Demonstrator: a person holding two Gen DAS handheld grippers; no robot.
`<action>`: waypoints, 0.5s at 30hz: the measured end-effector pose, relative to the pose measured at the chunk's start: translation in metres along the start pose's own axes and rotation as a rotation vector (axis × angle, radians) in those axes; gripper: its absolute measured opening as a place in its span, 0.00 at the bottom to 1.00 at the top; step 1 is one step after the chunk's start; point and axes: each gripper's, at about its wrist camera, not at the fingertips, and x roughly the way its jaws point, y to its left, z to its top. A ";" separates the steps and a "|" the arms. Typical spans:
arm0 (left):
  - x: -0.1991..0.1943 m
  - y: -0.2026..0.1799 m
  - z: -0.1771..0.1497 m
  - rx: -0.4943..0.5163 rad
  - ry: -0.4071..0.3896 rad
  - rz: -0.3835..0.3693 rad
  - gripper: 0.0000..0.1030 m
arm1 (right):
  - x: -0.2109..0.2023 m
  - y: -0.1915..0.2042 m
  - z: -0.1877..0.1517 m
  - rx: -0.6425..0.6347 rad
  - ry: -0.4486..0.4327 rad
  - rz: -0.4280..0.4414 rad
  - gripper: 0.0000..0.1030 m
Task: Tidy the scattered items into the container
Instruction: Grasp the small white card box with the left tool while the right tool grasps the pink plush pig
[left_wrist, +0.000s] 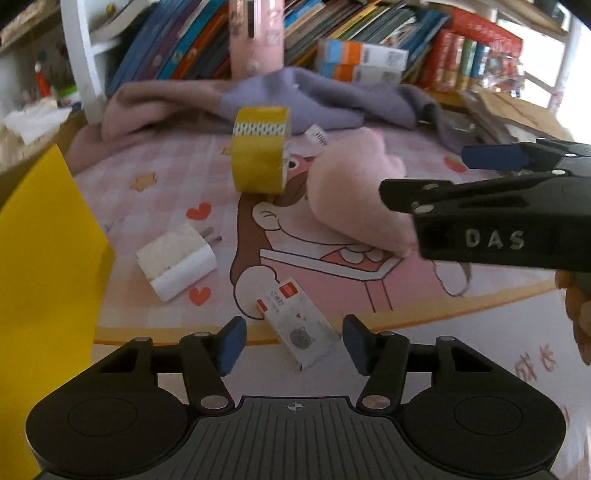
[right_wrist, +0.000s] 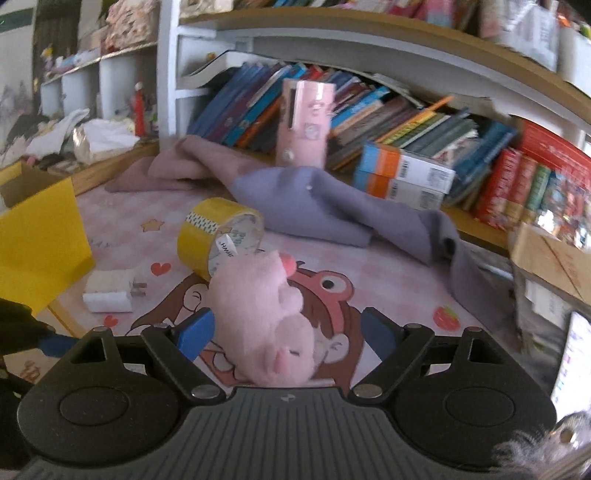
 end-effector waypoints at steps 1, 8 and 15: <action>0.003 0.000 0.001 -0.012 0.003 0.004 0.54 | 0.006 0.001 0.000 -0.013 0.003 0.006 0.83; 0.010 -0.004 0.005 -0.023 -0.001 0.044 0.43 | 0.035 0.011 -0.001 -0.091 0.012 0.049 0.83; 0.010 0.003 0.008 -0.025 0.008 0.045 0.28 | 0.058 0.014 -0.004 -0.109 0.044 0.065 0.69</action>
